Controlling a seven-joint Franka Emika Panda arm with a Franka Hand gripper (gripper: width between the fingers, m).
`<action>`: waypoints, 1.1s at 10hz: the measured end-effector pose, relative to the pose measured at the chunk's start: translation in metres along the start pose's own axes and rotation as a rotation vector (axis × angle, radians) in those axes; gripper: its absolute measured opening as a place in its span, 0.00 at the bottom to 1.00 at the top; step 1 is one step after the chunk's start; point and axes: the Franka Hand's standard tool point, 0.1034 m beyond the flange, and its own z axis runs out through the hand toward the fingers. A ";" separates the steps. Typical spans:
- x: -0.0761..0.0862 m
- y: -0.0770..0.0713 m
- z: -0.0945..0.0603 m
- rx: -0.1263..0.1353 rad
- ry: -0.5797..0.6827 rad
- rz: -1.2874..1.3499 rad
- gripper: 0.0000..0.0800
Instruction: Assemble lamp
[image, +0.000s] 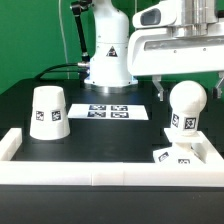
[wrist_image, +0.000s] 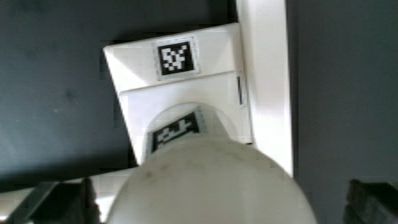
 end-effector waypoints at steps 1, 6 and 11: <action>0.000 0.000 0.000 0.000 0.000 -0.089 0.87; 0.004 0.002 0.000 -0.022 0.015 -0.528 0.87; 0.008 -0.001 0.003 -0.054 0.021 -1.041 0.87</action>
Offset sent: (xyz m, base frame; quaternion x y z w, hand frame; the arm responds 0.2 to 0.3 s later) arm 0.0000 0.0000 0.0000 0.0000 0.0000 -0.1938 0.9810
